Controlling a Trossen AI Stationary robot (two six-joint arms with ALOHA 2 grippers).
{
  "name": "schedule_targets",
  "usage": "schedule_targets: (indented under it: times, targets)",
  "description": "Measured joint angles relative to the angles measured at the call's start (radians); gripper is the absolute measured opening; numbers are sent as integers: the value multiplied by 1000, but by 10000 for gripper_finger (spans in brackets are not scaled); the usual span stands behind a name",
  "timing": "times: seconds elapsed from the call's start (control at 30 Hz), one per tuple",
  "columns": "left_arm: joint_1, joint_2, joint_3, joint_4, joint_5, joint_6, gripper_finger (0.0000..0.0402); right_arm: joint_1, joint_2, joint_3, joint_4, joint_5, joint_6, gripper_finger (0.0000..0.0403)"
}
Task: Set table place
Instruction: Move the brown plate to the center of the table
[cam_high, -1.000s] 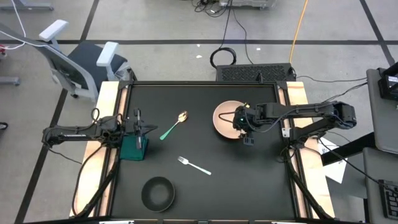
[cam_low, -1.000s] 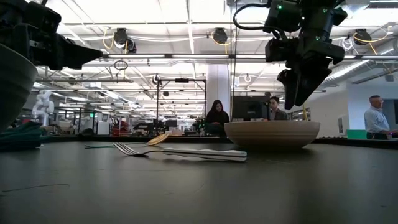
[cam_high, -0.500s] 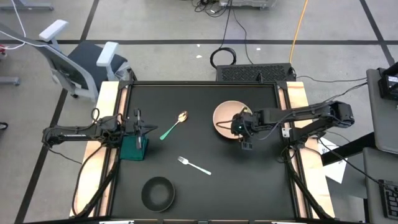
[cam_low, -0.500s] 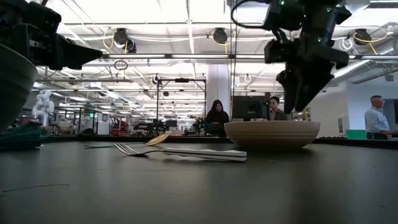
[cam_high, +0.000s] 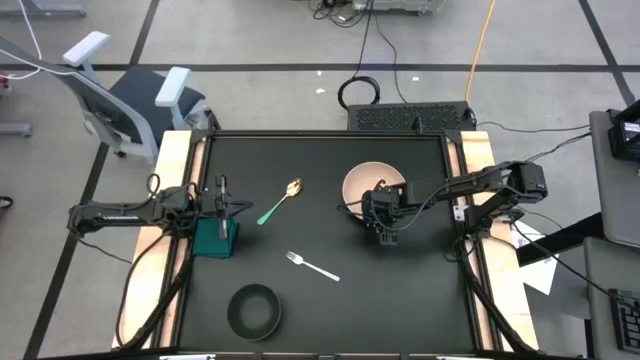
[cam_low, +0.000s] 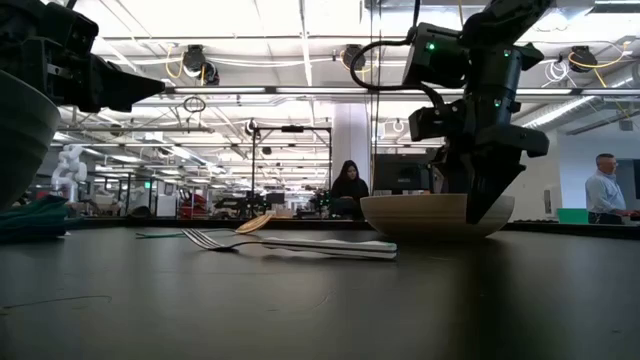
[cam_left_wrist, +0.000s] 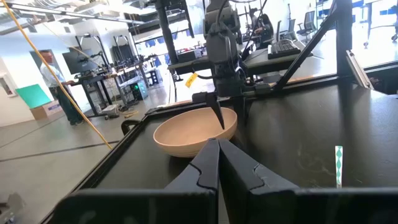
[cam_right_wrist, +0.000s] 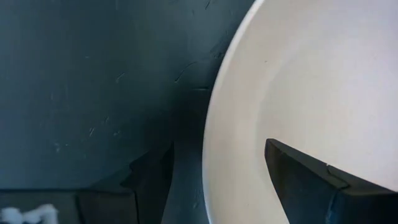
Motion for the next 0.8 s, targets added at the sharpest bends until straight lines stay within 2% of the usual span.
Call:
schedule_targets:
  times: [0.27,0.8]
  targets:
    - [0,0,0,0,0,0,15,0,-7,0,28,1,0,226]
    - [0,0,0,0,0,1,15,15,-6,0,46,1,7,73]
